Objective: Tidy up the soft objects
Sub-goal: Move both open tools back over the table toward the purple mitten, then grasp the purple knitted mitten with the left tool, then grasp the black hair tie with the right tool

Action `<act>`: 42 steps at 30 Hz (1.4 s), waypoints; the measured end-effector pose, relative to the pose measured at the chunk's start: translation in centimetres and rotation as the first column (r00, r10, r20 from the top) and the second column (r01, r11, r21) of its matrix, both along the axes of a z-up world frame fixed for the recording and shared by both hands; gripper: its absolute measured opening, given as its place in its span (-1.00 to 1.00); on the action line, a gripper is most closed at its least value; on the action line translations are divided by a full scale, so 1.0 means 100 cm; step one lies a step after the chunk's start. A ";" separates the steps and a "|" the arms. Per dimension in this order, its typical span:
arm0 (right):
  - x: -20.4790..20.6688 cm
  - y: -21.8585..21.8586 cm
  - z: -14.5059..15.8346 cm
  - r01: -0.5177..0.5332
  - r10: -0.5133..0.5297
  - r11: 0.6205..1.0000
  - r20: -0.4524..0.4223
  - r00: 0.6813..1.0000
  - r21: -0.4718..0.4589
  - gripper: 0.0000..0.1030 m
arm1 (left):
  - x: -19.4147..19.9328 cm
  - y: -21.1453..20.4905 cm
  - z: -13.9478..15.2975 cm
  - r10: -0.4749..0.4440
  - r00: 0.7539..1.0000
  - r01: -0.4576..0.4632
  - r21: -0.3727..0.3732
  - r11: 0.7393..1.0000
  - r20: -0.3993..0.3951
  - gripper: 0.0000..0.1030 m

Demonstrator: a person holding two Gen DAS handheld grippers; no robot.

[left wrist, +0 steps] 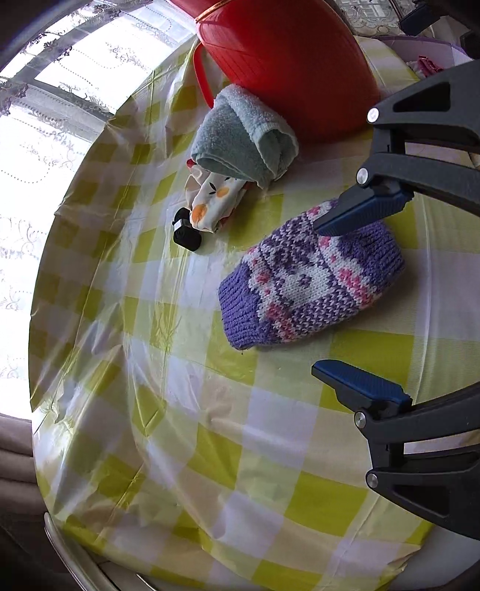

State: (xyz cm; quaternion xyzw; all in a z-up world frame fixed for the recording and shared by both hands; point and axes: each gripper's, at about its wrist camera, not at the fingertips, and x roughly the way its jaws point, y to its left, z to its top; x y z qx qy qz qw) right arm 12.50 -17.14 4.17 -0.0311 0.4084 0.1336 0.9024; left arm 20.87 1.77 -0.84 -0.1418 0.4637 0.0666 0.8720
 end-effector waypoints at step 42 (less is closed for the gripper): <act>0.255 0.144 -0.037 -0.055 0.043 0.980 -0.064 0.997 -0.194 0.65 | -0.003 0.043 -0.016 0.091 0.989 -0.074 -0.147 0.986 0.119 -0.65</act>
